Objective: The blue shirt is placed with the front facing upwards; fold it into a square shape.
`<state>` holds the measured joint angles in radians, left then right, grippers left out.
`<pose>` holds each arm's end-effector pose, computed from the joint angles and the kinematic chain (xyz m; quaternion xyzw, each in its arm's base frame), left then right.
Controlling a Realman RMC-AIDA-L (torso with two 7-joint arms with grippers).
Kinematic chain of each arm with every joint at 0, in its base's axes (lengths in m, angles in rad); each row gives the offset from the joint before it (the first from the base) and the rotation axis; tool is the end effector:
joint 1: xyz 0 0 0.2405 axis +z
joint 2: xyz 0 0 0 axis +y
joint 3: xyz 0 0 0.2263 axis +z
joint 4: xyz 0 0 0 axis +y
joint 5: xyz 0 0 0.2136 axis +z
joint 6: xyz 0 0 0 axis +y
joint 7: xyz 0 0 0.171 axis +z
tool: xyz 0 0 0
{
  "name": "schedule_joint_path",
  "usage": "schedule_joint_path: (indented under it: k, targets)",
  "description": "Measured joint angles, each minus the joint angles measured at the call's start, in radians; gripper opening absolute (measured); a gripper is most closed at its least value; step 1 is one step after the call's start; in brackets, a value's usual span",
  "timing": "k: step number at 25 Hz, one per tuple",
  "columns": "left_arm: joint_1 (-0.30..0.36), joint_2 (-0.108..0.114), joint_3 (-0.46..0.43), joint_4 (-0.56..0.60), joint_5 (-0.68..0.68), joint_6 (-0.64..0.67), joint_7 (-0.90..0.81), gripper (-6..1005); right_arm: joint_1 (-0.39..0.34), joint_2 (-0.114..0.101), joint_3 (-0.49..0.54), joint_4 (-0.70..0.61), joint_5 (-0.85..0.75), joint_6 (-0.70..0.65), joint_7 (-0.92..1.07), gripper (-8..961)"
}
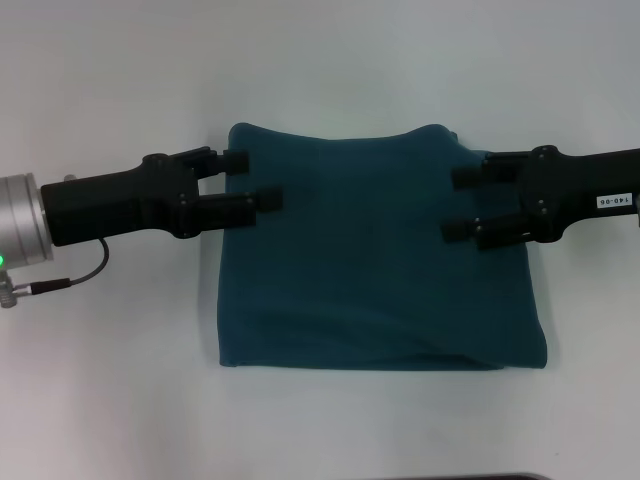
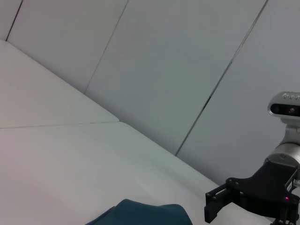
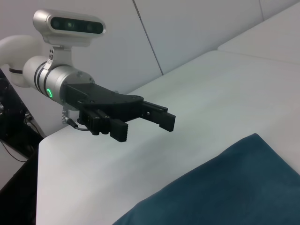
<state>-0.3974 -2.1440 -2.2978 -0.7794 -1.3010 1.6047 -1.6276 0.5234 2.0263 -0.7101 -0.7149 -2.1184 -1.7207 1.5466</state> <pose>-0.2156 0.3013 -0.0197 -0.8999 -0.3104 -0.2976 0.0727 0.2387 0.3069 0.0073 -0.9472 0.2550 0.1895 0.0431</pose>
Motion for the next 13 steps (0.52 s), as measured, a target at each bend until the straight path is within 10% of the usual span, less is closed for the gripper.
schedule_joint_path:
  k: [13]
  targets:
    - [-0.006,0.001,0.000,0.006,0.005,-0.008,0.000,876,0.008,0.003,0.000,0.000,-0.009,0.006,0.000,917]
